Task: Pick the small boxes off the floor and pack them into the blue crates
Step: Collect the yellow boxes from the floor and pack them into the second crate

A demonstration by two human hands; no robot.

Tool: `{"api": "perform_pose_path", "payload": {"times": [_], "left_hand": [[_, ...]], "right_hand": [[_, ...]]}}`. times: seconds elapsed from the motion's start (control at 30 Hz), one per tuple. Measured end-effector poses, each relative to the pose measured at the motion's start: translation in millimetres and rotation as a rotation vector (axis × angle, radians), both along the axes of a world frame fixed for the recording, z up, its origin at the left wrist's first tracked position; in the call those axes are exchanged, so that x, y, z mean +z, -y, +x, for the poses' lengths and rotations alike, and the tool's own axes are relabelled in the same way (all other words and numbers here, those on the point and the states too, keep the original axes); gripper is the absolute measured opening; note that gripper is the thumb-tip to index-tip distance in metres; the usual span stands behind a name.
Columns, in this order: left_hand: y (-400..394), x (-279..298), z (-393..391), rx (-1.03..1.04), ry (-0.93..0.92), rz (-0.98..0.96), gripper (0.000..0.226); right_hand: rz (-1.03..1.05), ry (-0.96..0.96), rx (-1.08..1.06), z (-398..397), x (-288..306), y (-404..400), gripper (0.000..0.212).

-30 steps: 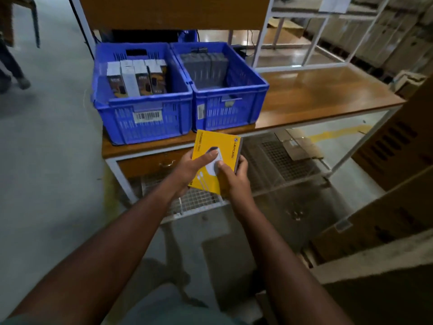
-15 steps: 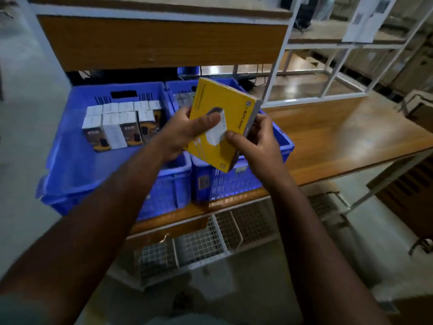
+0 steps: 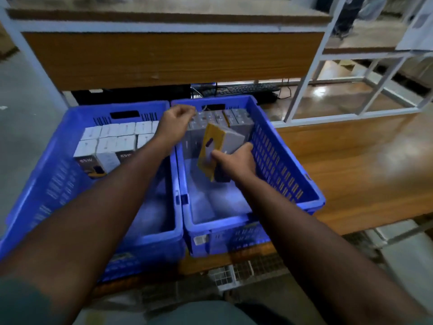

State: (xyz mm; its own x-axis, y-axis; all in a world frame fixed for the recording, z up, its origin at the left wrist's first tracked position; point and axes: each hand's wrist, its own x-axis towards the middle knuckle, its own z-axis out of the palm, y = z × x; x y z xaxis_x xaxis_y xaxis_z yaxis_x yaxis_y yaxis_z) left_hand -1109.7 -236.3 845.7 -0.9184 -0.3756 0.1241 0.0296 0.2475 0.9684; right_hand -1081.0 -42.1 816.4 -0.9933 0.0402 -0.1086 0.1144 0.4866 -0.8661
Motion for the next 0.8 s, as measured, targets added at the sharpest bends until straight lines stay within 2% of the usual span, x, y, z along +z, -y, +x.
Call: {"api": "perform_pose_path", "payload": {"times": [0.1,0.2,0.33,0.4,0.5,0.57,0.7,0.8], "left_hand": [[4.2,-11.3,-8.0,-0.010,0.090,-0.349,0.021],[11.6,-22.2,-12.9,-0.025,0.157,-0.594,0.029],[12.7,-34.2,-18.6,-0.076,0.282,-0.916,0.034],[10.4,-30.9,-19.3,-0.129,0.372,-1.032,0.054],[6.4,-21.7,-18.7,-0.341,0.630,-1.230,0.108],[5.7,-18.7,-23.3,-0.404,0.711,-1.281,0.128],[-2.5,-19.7,-31.2,-0.452,0.756,-1.417,0.108],[-11.9,-22.9,-30.2,-0.407,0.755,-1.479,0.095]], "right_hand": [[0.088,0.034,0.060,-14.7,-17.2,14.2,0.092],[0.111,0.019,0.165,-20.5,-32.8,31.3,0.081],[0.120,-0.002,0.182,-25.1,-51.1,52.3,0.077],[0.101,0.002,0.190,-28.6,-62.0,57.2,0.074],[0.049,0.013,0.213,-30.8,-77.5,61.8,0.069],[0.073,0.025,0.239,-35.3,-82.9,61.8,0.068],[0.143,0.087,0.374,-50.9,-88.6,51.4,0.079],[0.200,0.051,0.551,-56.4,-97.7,48.3,0.077]]}}
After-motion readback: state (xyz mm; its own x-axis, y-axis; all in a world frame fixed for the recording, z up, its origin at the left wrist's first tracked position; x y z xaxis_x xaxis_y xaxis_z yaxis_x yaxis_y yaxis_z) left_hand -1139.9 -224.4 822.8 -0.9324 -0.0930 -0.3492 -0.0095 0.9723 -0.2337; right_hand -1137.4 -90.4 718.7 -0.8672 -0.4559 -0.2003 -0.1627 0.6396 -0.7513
